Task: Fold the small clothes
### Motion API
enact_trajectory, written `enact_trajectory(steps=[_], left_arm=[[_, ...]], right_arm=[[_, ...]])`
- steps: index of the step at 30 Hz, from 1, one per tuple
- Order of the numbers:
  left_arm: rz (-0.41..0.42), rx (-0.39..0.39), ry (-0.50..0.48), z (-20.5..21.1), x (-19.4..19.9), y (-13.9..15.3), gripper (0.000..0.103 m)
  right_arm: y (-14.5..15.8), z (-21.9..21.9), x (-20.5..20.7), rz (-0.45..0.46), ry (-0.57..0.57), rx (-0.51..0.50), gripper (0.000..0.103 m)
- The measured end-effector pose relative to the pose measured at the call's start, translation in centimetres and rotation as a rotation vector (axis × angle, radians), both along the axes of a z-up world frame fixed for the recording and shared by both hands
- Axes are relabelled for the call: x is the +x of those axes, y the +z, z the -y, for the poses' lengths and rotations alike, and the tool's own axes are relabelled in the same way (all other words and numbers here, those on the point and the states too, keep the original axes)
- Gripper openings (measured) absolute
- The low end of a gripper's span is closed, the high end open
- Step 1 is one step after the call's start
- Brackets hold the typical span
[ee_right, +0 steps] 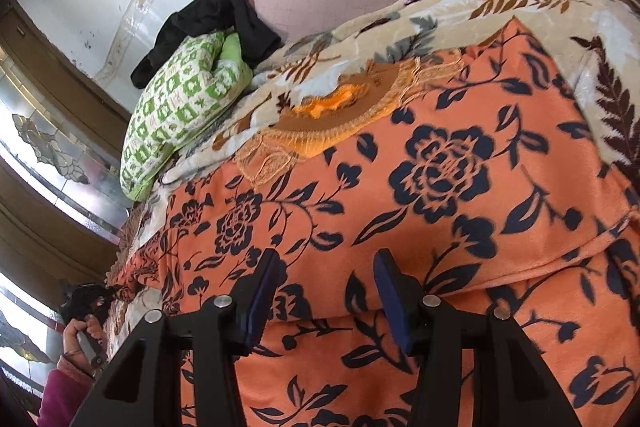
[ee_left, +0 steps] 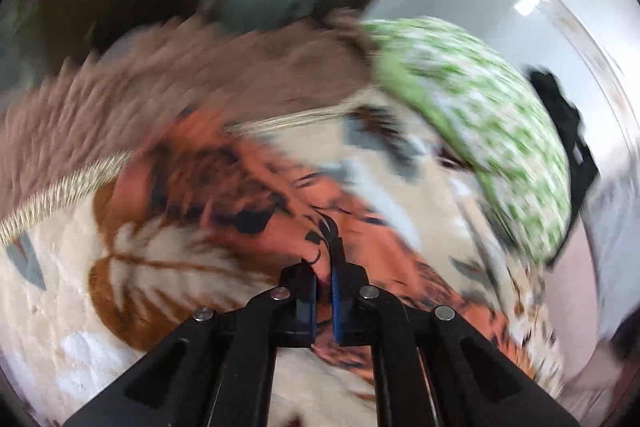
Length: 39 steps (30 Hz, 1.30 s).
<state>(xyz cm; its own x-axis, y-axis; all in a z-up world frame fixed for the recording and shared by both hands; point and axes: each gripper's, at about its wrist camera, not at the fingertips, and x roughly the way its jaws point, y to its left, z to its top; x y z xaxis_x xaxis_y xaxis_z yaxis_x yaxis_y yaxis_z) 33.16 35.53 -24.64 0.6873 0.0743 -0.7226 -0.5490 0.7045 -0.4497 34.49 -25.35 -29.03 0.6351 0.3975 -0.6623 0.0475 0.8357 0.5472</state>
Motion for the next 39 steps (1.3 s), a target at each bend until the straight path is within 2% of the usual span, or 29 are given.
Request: enact_trajectory(steps=[4, 6, 9, 11, 13, 15, 17, 19, 21, 23, 25, 27, 29, 31, 33, 34, 35, 38, 39], left_arm=[[0.055, 0.132, -0.213, 8.2, 1.7, 5.1, 0.005], [0.084, 0.203, -0.363, 14.8, 2.8, 7.9, 0.005], [0.109, 0.276, -0.548, 24.0, 3.5, 10.0, 0.005], [0.111, 0.307, -0.658, 30.2, 3.7, 10.4, 0.005], [0.103, 0.304, -0.77, 36.4, 3.9, 9.9, 0.005], [0.065, 0.283, -0.875, 42.7, 3.8, 8.3, 0.005], [0.009, 0.333, -0.971, 48.5, 3.6, 6.1, 0.006], [-0.06, 0.337, -1.055, 52.0, 3.4, 4.5, 0.007], [-0.089, 0.322, -1.1, 53.3, 2.5, 4.1, 0.008], [-0.064, 0.355, -1.12, 53.4, 1.0, 4.6, 0.021], [0.011, 0.411, -1.059, 51.2, -0.5, 6.1, 0.058], [0.1, 0.425, -0.953, 48.1, -1.5, 7.4, 0.073], [0.168, 0.405, -0.859, 45.0, -2.4, 8.0, 0.074], [0.186, 0.326, -0.82, 42.2, -2.7, 8.0, 0.074], [0.229, 0.251, -0.783, 39.7, -3.3, 7.8, 0.074], [0.246, 0.248, -0.743, 38.6, -3.5, 7.4, 0.076], [0.238, 0.268, -0.723, 38.3, -3.1, 6.9, 0.078], [0.077, 0.466, -0.6, 36.7, -0.7, 3.6, 0.078], [0.026, 0.497, -0.552, 35.6, 0.2, 2.0, 0.078]], right_arm=[[0.7, 2.2, -0.3, 0.021, -0.062, 0.004, 0.053], [0.9, 4.0, -0.5, 0.024, -0.112, 0.023, 0.053], [1.4, 7.3, -0.9, 0.03, -0.194, 0.088, 0.053], [1.7, 9.2, -1.1, 0.036, -0.226, 0.128, 0.053], [2.1, 11.0, -1.3, 0.048, -0.254, 0.159, 0.053], [2.3, 12.6, -1.5, 0.058, -0.28, 0.181, 0.053], [2.5, 14.6, -1.9, 0.068, -0.318, 0.211, 0.053], [2.5, 16.3, -2.3, 0.073, -0.35, 0.252, 0.056], [2.4, 17.9, -2.5, 0.079, -0.367, 0.304, 0.063], [2.4, 18.8, -2.8, 0.093, -0.374, 0.349, 0.074], [2.5, 18.9, -2.6, 0.099, -0.351, 0.372, 0.08], [2.6, 18.3, -2.3, 0.092, -0.318, 0.353, 0.08], [2.9, 16.8, -1.9, 0.091, -0.276, 0.308, 0.08], [3.2, 15.0, -1.5, 0.09, -0.228, 0.252, 0.08], [3.8, 12.5, -1.1, 0.094, -0.182, 0.147, 0.08], [4.1, 11.4, -1.0, 0.101, -0.168, 0.092, 0.08], [4.3, 10.5, -1.0, 0.112, -0.152, 0.056, 0.08], [5.0, 7.2, -0.8, 0.138, -0.064, -0.068, 0.08], [5.1, 6.1, -0.8, 0.143, -0.019, -0.096, 0.08]])
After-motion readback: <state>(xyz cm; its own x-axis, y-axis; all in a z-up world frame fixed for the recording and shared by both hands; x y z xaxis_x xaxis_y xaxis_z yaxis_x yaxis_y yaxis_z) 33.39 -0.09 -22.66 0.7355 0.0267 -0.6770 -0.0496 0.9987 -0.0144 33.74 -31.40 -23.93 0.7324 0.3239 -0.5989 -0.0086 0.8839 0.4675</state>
